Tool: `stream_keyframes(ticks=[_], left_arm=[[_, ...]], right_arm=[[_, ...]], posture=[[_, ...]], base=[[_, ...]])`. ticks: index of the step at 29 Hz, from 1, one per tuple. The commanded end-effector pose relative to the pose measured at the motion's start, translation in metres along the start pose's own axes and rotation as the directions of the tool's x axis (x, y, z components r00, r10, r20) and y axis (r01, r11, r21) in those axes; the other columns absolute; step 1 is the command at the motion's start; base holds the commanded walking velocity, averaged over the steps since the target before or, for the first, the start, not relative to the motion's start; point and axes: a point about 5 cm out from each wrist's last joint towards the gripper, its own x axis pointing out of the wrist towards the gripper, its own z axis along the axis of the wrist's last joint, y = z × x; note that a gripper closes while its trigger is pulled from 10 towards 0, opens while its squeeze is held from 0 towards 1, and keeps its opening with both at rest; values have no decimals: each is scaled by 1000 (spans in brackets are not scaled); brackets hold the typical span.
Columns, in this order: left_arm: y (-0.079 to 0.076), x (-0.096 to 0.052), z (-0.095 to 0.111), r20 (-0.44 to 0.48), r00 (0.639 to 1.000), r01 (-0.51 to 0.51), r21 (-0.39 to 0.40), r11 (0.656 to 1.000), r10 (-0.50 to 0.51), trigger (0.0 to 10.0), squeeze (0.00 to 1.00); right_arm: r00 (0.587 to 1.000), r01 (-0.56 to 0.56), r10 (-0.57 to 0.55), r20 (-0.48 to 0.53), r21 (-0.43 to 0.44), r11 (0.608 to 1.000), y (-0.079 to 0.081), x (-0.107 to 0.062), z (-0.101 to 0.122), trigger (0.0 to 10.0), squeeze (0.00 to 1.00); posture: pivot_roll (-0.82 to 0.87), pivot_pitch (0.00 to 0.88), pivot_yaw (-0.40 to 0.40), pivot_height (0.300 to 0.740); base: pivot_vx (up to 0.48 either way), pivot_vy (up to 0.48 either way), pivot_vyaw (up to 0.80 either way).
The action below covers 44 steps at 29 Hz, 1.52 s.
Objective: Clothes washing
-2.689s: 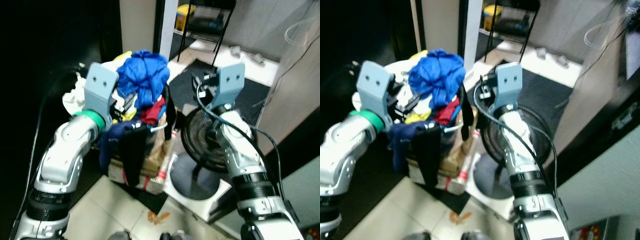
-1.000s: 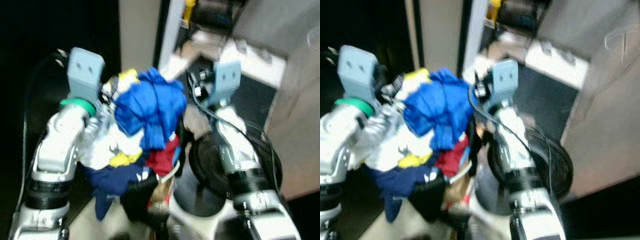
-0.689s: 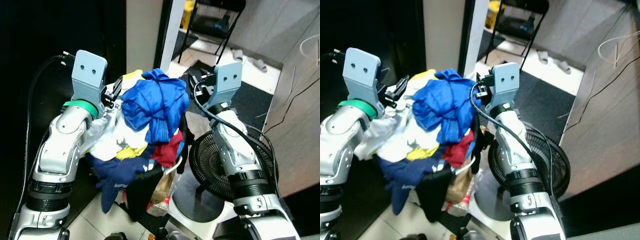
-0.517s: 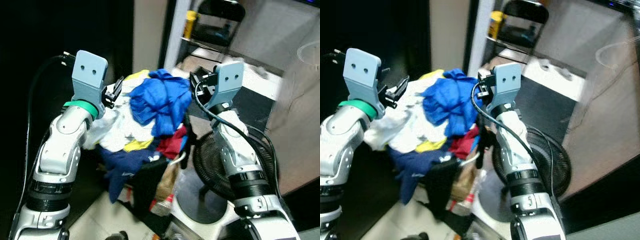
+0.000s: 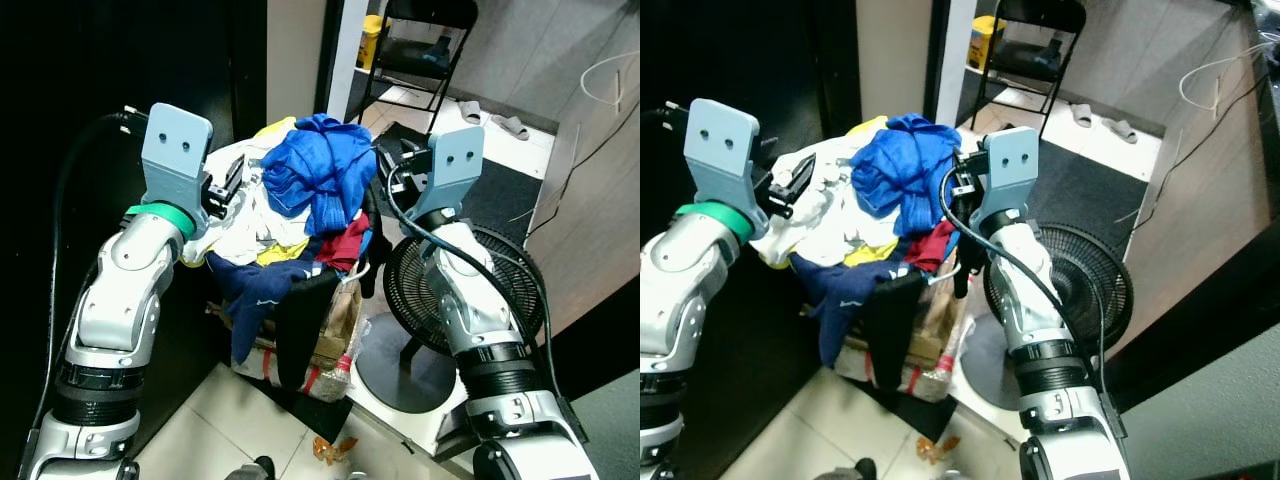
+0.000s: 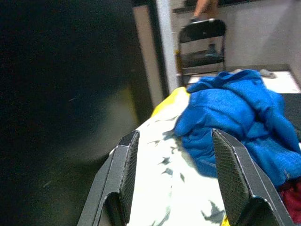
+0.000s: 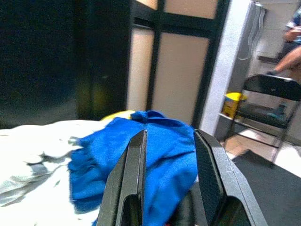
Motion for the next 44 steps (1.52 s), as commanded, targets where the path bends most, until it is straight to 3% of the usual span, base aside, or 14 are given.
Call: stream_keyframes(ticks=[1,12,36,44], left_arm=[[-1,-1,-1,-1,1000,6,0,1000,-6,10000,0],[0,0,0,11,1000,-4,3,1000,3,10000,0],[2,0,0,20,1000,-8,7,1000,8,10000,0],[2,0,0,8,1000,-9,0,1000,9,10000,0]], right_arm=[[1000,3,-3,-7,-5,1000,-2,-1,-2,10000,0],[1000,4,-4,-6,-5,1000,-2,-1,-2,10000,0],[1000,3,-3,-5,-6,1000,-2,-1,-1,10000,0],[1000,2,-2,-2,-7,1000,-2,0,-1,10000,0]], posture=[[77,60,-50,740],[76,61,-51,740],[77,59,-51,740],[77,54,-51,740]], base=[[0,0,0],[0,0,0],[473,0,0],[177,0,0]])
